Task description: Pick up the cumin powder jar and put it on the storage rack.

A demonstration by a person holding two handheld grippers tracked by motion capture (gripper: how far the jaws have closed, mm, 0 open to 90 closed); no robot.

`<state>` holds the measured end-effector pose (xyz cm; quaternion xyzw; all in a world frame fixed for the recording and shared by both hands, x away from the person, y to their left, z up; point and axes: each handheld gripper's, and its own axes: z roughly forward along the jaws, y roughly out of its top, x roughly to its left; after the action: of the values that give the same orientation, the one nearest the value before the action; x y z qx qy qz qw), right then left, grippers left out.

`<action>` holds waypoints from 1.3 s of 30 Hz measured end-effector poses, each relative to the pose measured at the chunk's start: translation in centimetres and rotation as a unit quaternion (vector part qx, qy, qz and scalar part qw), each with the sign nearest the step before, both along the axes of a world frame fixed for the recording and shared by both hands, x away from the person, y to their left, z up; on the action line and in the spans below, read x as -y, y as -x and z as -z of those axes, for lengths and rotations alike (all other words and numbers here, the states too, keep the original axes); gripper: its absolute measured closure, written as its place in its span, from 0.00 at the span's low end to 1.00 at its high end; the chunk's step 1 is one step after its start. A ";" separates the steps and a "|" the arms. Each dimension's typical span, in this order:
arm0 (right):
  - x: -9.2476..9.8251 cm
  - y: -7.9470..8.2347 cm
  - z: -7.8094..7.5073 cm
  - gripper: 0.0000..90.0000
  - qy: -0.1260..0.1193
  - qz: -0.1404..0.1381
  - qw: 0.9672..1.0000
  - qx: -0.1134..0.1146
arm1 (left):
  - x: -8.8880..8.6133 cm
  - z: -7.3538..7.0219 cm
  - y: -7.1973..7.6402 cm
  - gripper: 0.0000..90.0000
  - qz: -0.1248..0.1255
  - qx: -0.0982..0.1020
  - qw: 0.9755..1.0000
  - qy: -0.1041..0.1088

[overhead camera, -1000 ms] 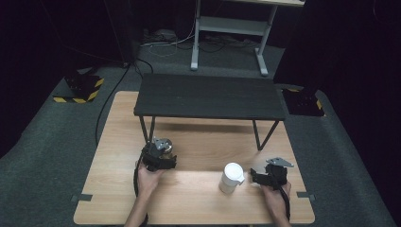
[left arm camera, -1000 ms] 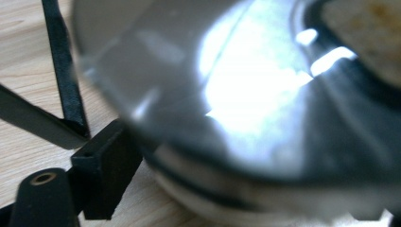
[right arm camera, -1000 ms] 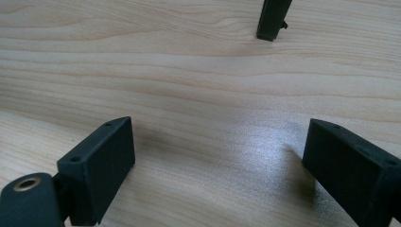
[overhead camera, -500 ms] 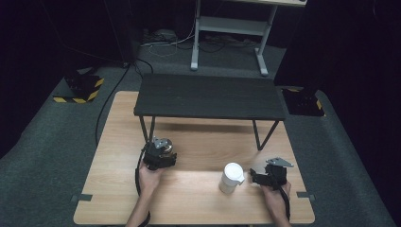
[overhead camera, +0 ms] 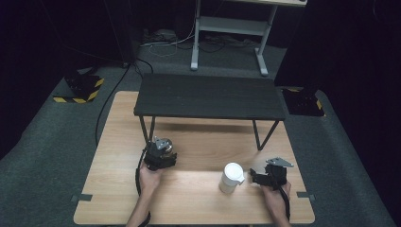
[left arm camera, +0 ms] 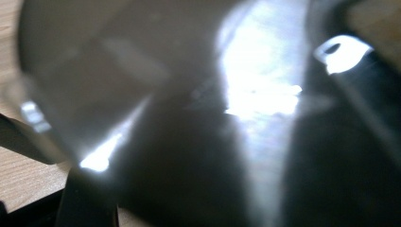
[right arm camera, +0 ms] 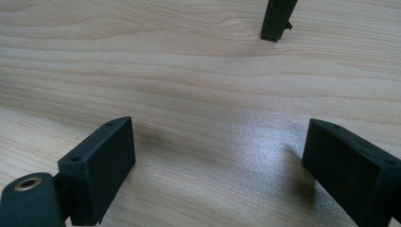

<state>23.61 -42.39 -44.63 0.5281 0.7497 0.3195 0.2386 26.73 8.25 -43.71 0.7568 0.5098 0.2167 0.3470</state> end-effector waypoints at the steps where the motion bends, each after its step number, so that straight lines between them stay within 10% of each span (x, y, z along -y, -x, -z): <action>1: 0.0 0.0 0.0 0.11 0.000 0.000 1.000 0.000 | 0.0 0.0 0.0 0.35 0.000 0.001 1.000 0.000; 39: 0.0 0.0 0.0 0.11 0.001 0.001 1.000 0.000 | -0.1 -4.8 0.5 0.35 0.082 0.003 0.997 -0.002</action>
<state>23.60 -42.35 -44.63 0.5284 0.7495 0.3190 0.2392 26.18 8.39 -38.90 0.7960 0.4451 0.1906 0.3632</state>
